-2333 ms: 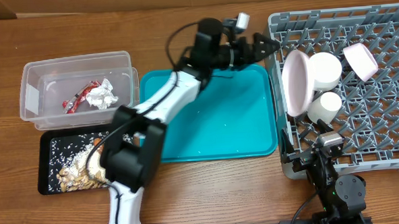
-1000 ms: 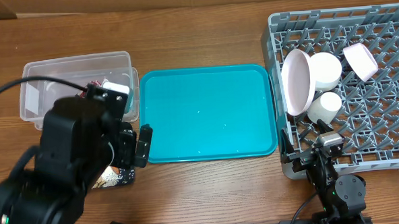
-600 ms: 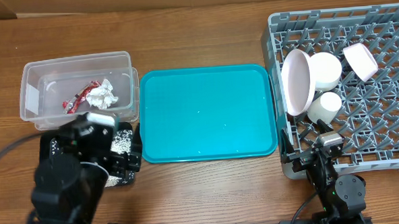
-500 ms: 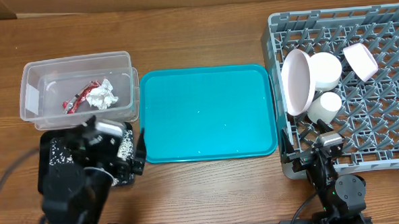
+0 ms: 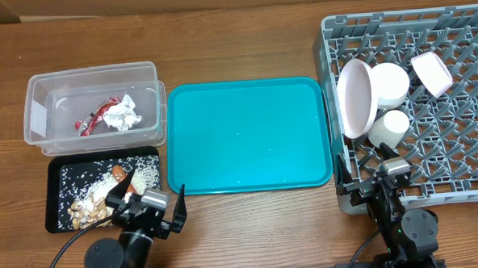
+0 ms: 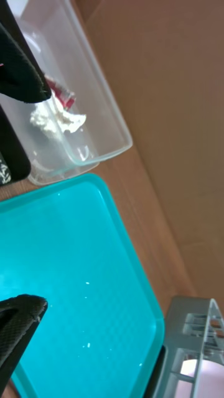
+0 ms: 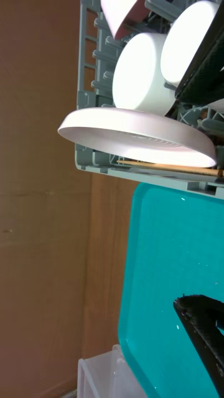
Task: Sort waste into correct bins and load items into the dishwasher
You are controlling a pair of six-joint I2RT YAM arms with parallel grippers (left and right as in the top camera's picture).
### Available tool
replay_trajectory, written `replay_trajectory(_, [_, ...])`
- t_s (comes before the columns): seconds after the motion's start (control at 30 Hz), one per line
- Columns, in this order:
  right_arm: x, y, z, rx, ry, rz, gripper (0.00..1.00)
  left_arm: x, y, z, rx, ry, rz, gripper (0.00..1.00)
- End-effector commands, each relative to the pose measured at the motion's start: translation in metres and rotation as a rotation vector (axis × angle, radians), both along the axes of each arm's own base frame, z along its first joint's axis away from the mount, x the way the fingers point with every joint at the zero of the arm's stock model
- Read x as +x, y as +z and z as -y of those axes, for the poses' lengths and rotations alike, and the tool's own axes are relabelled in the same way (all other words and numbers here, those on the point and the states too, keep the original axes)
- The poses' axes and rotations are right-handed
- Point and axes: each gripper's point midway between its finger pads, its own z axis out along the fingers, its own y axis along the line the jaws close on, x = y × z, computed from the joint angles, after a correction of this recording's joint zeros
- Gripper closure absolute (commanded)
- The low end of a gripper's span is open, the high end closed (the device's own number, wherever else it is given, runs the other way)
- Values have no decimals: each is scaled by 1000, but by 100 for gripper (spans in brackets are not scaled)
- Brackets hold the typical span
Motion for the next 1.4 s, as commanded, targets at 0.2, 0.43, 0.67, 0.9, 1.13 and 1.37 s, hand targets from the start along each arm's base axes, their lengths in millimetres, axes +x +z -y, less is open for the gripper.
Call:
replay_trajectory(0.2, [0,1,1,-2,-3,10,0,21,-27,3,14,-12,57,0])
replay_trajectory(0.43, [0,1,1,-2,-3,10,0,37,-38,4,-2,-11,178,0])
replay_trajectory(0.67, [0,1,1,-2,-3,10,0,37,-38,4,-2,-11,173,0])
replay_trajectory(0.9, [0,1,1,-2,-3,10,0,37,-38,4,-2,-11,173,0])
replay_trajectory(1.13, [0,1,1,-2,-3,10,0,37,-38,4,-2,-11,172,0])
replay_trajectory(1.37, [0,1,1,-2,-3,10,0,37,-38,4,-2,-11,172,0])
